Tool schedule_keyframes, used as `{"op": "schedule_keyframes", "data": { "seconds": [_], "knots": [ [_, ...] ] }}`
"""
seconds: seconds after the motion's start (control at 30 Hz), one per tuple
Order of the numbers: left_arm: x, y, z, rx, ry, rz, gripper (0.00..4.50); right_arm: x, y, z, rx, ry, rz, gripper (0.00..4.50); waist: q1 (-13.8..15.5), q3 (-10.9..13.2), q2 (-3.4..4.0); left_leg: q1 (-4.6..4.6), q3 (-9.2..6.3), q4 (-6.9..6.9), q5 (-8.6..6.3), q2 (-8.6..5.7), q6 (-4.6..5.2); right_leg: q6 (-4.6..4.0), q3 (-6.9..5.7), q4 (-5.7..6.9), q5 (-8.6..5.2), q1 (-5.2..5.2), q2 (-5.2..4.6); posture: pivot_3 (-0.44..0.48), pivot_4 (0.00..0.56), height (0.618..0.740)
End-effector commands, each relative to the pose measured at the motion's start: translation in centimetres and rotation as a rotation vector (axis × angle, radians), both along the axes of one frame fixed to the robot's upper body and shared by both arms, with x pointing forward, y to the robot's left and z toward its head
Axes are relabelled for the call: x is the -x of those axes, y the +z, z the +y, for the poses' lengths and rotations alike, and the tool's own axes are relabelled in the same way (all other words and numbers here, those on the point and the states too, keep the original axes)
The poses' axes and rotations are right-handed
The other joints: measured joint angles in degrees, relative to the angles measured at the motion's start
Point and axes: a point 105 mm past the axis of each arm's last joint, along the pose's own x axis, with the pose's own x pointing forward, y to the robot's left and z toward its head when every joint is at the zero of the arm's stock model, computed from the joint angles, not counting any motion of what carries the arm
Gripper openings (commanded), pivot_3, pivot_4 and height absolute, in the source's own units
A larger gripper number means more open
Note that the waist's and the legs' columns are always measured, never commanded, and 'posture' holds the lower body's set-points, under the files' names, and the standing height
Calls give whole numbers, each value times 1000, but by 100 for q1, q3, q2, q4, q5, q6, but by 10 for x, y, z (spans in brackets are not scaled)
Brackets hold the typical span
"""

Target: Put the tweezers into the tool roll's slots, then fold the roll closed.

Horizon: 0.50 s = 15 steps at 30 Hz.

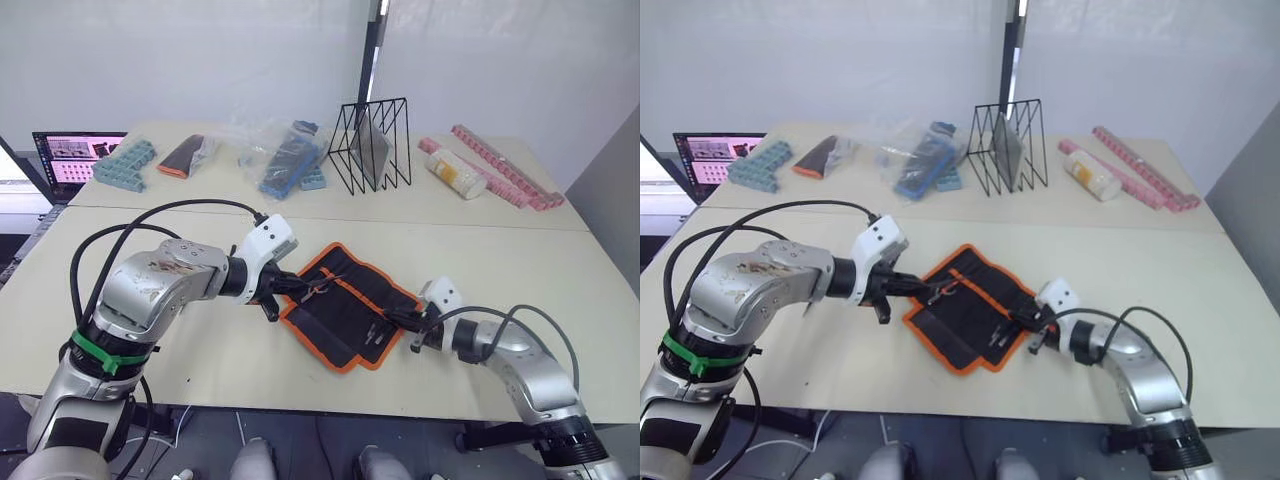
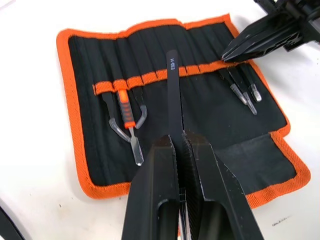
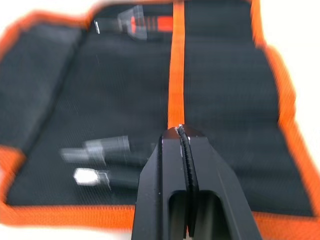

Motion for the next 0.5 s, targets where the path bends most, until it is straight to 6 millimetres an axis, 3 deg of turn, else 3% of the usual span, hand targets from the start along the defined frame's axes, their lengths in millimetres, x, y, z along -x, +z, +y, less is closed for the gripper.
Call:
{"op": "schedule_keyframes", "data": {
  "seconds": [0.03,0.23,0.5],
  "knots": [
    [2,-2,2,-21,28,7,0,2,-10,1,21,6,26,27,-2,0,0,0,0,0,0,0,0,0,1,0,0,0,0,0,150,713],
    [2,-10,0,-50,85,30,0,5,-28,-9,80,-19,83,27,-2,0,-1,9,-8,6,0,-3,0,0,-1,0,0,18,0,0,150,713],
    [-1,-19,-8,-59,117,26,0,4,-29,-13,105,-23,85,27,10,-1,-3,58,-25,2,-1,-13,1,9,2,-18,-6,88,-1,0,150,713]
  ]
}}
